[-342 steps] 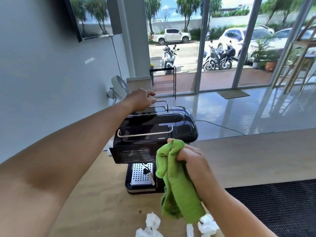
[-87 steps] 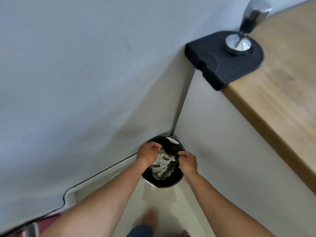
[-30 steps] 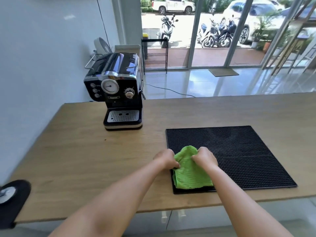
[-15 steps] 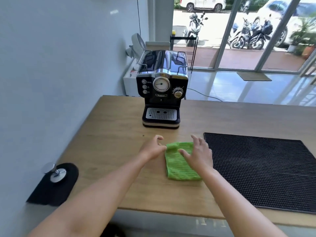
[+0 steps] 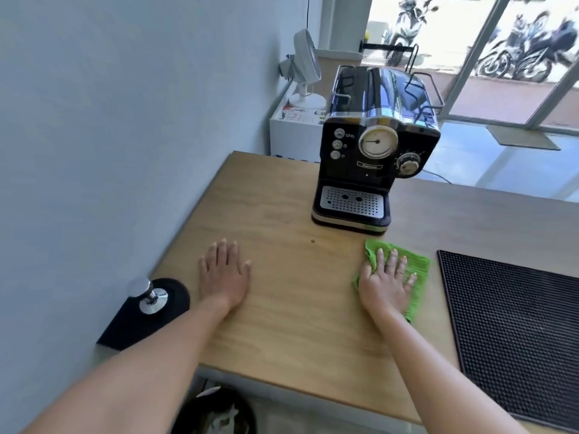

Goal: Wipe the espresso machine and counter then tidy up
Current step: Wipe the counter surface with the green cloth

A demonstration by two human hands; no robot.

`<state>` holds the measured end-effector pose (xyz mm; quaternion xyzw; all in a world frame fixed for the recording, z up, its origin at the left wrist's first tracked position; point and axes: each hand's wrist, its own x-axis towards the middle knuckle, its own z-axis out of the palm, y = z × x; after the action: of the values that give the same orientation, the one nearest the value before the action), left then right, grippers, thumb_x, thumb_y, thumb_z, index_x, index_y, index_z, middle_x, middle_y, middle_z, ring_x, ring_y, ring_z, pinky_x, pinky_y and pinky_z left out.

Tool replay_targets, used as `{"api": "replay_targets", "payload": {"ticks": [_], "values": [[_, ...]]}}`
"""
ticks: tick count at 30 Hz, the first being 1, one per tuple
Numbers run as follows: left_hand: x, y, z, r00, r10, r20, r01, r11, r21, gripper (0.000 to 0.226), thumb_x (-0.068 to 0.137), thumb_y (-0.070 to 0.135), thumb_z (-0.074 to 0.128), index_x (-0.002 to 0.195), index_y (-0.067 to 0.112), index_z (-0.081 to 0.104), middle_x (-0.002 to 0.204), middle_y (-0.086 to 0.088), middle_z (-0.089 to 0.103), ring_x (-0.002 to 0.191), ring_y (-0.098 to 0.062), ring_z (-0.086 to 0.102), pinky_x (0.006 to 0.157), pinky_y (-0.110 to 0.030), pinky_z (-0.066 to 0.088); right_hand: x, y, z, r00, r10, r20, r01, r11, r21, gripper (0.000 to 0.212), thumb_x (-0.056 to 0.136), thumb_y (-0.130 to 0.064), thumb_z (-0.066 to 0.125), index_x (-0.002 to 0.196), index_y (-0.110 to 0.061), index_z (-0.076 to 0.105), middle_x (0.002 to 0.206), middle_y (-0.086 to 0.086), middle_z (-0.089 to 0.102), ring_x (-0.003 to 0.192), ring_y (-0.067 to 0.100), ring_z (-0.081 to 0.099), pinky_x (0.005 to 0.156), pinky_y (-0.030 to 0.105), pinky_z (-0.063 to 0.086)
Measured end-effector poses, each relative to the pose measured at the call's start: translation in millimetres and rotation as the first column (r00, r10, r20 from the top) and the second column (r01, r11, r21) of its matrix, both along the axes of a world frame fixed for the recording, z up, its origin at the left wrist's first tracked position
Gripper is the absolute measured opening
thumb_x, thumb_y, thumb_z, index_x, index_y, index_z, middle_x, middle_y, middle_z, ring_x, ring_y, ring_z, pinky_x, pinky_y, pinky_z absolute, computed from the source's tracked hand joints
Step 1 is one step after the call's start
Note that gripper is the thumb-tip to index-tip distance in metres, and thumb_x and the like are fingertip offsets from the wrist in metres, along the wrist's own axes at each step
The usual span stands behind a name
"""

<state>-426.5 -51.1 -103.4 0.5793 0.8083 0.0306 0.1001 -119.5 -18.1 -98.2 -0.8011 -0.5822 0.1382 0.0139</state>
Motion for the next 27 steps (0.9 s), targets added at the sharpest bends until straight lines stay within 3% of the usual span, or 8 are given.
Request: {"api": "replay_targets", "payload": {"ticks": [7, 11, 13, 16, 19, 22, 24, 27], "values": [[-11.5, 7.0, -9.2, 0.999, -0.046, -0.011, 0.046, 0.997, 0.067, 0.059, 0.098, 0.047, 0.007, 0.152, 0.029, -0.003, 0.161, 0.003, -0.01, 0.148, -0.017, -0.013, 0.121, -0.045, -0.003, -98.3, 26.7, 2.5, 0.955, 0.157, -0.252, -0.134, 0.985, 0.107, 0.058, 0.102, -0.043, 0.01, 0.156, -0.026, 0.005, 0.165, -0.007, -0.002, 0.15, 0.013, -0.01, 0.121, 0.044, -0.01], [-13.2, 9.8, -12.2, 0.999, -0.051, -0.002, 0.051, 0.995, 0.08, 0.058, 0.097, 0.047, 0.006, 0.152, 0.03, -0.003, 0.161, 0.003, -0.01, 0.148, -0.018, -0.013, 0.121, -0.045, -0.004, -142.2, 34.7, 4.2, 0.94, 0.277, -0.2, -0.266, 0.961, 0.08, 0.062, 0.101, -0.051, 0.011, 0.156, -0.024, 0.007, 0.165, -0.003, -0.001, 0.151, 0.016, -0.009, 0.121, 0.045, -0.009], [-15.6, 13.2, -11.9, 0.999, -0.053, -0.003, 0.053, 0.995, 0.081, 0.058, 0.098, 0.046, 0.007, 0.152, 0.03, -0.001, 0.162, 0.003, -0.008, 0.149, -0.018, -0.012, 0.121, -0.046, -0.004, -156.3, 25.8, 1.7, 0.893, 0.435, -0.112, -0.43, 0.9, 0.067, 0.066, 0.099, -0.058, 0.009, 0.157, -0.027, 0.008, 0.165, -0.003, -0.003, 0.151, 0.017, -0.011, 0.121, 0.046, -0.009], [-19.3, 19.5, -10.3, 0.999, -0.039, 0.002, 0.039, 0.996, 0.085, 0.057, 0.098, 0.043, 0.008, 0.153, 0.029, 0.001, 0.162, 0.003, -0.006, 0.149, -0.018, -0.009, 0.121, -0.047, -0.002, -155.8, -14.7, 0.3, 0.739, 0.673, -0.04, -0.67, 0.74, 0.063, 0.068, 0.096, -0.064, 0.003, 0.157, -0.033, 0.006, 0.165, -0.006, -0.005, 0.151, 0.015, -0.012, 0.122, 0.045, -0.006], [-20.4, 21.9, -11.2, 0.999, -0.03, 0.016, 0.028, 0.995, 0.099, 0.057, 0.098, 0.042, 0.009, 0.153, 0.026, 0.001, 0.162, 0.003, -0.006, 0.149, -0.018, -0.009, 0.121, -0.046, -0.002, -120.0, -53.5, 2.2, 0.633, 0.774, -0.001, -0.773, 0.632, 0.063, 0.072, 0.089, -0.065, -0.008, 0.155, -0.039, 0.004, 0.162, -0.012, -0.011, 0.15, 0.012, -0.014, 0.119, 0.041, -0.007], [-20.8, 21.7, -12.7, 0.999, -0.028, 0.015, 0.026, 0.994, 0.11, 0.057, 0.098, 0.041, 0.009, 0.152, 0.025, 0.0, 0.162, 0.001, -0.006, 0.149, -0.019, -0.008, 0.121, -0.047, 0.0, -75.2, -45.1, 3.3, 0.736, 0.673, 0.067, -0.676, 0.736, 0.042, 0.069, 0.088, -0.072, -0.001, 0.153, -0.048, 0.005, 0.162, -0.009, -0.013, 0.151, 0.014, -0.012, 0.12, 0.04, -0.006], [-20.7, 21.4, -13.0, 0.999, -0.031, 0.013, 0.029, 0.992, 0.122, 0.058, 0.098, 0.042, 0.007, 0.152, 0.025, -0.002, 0.161, 0.0, -0.007, 0.149, -0.02, -0.009, 0.121, -0.048, 0.0, -65.7, -19.5, 4.2, 0.849, 0.516, 0.116, -0.521, 0.854, 0.012, 0.066, 0.089, -0.075, 0.009, 0.151, -0.052, 0.003, 0.163, 0.0, -0.015, 0.151, 0.02, -0.015, 0.12, 0.045, -0.008], [-20.6, 23.2, -13.9, 0.999, -0.031, 0.011, 0.03, 0.992, 0.119, 0.058, 0.098, 0.042, 0.007, 0.152, 0.025, -0.001, 0.161, 0.0, -0.006, 0.149, -0.02, -0.009, 0.121, -0.047, -0.001, -93.9, 18.0, 1.0, 0.921, 0.376, 0.106, -0.375, 0.926, -0.025, 0.067, 0.091, -0.071, 0.012, 0.152, -0.049, -0.002, 0.163, 0.009, -0.017, 0.149, 0.029, -0.02, 0.118, 0.055, -0.012]]}}
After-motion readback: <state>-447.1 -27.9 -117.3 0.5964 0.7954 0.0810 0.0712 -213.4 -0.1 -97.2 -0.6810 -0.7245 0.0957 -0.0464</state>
